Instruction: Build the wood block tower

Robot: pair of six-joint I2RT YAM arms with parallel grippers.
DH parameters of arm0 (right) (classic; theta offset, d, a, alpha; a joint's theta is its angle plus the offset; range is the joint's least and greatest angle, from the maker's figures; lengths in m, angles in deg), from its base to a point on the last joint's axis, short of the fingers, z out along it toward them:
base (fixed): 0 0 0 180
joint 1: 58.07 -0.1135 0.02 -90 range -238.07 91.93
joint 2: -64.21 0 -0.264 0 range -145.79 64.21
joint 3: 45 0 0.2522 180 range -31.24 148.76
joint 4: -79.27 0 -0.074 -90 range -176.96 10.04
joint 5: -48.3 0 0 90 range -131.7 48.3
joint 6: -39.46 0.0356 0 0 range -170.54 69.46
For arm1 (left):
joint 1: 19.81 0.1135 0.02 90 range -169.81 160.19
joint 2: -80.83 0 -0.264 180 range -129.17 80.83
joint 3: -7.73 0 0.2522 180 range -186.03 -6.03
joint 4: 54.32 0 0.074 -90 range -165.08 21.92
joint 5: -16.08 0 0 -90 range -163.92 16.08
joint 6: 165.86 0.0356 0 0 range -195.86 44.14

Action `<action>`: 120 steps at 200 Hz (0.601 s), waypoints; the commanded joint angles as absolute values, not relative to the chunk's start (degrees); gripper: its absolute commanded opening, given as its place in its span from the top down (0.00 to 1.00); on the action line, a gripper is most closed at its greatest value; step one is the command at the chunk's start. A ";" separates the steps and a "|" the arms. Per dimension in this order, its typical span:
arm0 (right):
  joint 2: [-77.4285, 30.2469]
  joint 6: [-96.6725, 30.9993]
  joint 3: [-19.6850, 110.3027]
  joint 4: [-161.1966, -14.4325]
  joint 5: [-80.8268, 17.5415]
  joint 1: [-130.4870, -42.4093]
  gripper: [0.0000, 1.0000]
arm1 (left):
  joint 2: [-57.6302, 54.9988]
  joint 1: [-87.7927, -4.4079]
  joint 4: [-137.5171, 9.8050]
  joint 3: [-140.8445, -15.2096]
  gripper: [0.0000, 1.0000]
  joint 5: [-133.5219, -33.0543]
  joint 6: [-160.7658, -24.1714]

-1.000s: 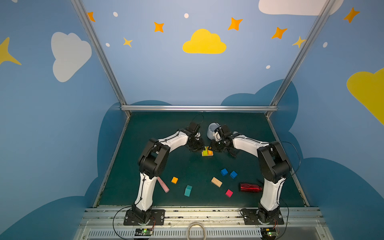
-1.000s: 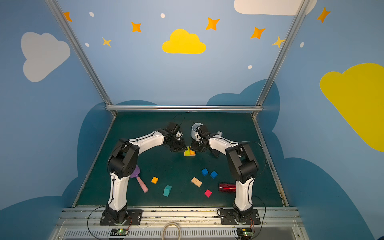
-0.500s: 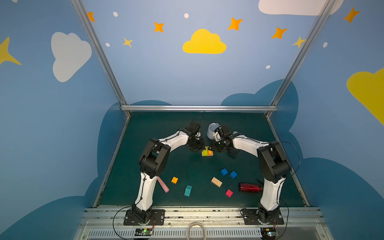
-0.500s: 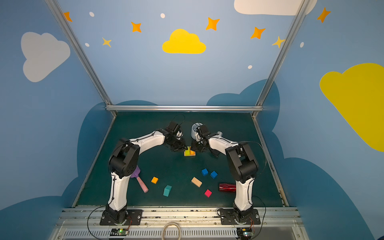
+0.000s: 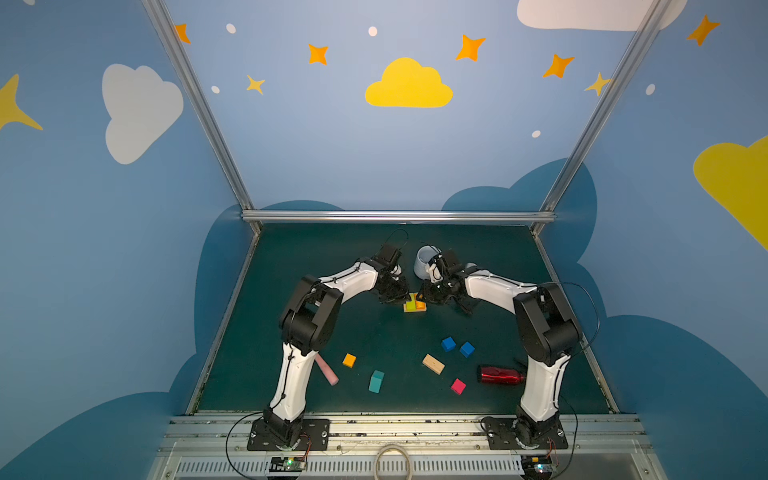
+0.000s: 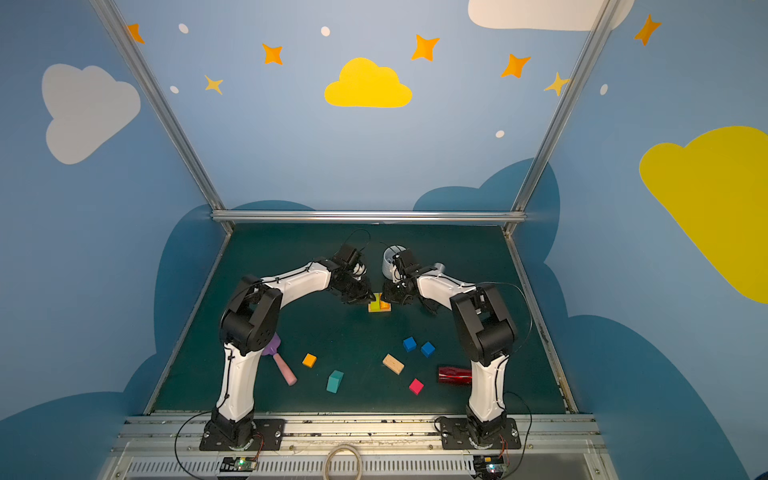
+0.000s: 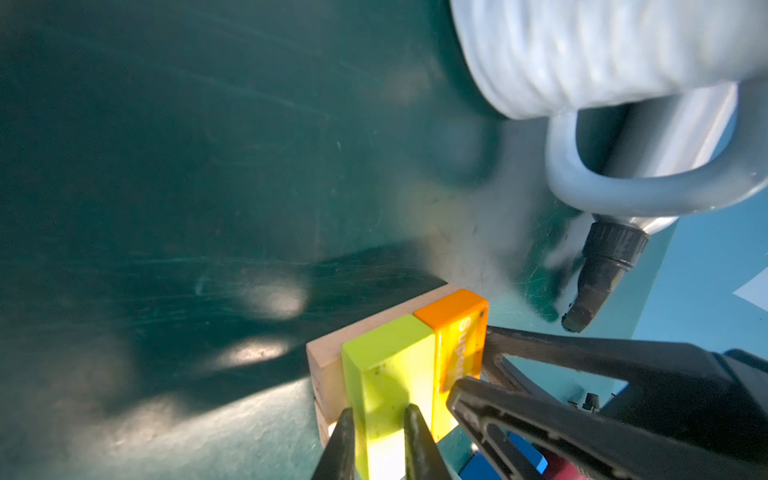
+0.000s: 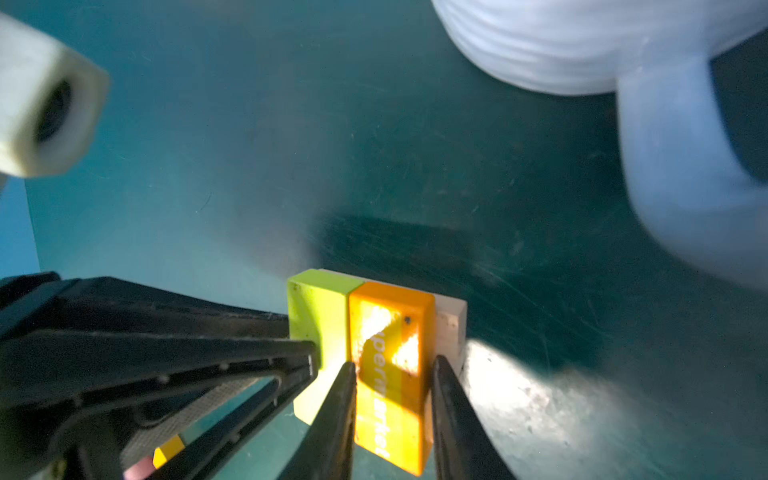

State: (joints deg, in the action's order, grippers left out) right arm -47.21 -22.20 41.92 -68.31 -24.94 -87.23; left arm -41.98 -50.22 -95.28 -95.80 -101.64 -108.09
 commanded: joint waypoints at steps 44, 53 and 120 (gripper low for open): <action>-47.92 -21.97 43.52 -68.07 -24.90 -87.02 0.70 | -42.10 -50.27 -96.43 -97.10 0.76 -101.03 -107.90; -47.85 -21.97 43.47 -68.00 -24.91 -87.00 0.69 | -41.95 -50.22 -96.60 -97.10 0.75 -101.04 -107.88; -46.13 -22.22 43.35 -67.28 -25.44 -87.06 0.63 | -39.43 -50.11 -97.06 -96.66 0.71 -99.80 -107.48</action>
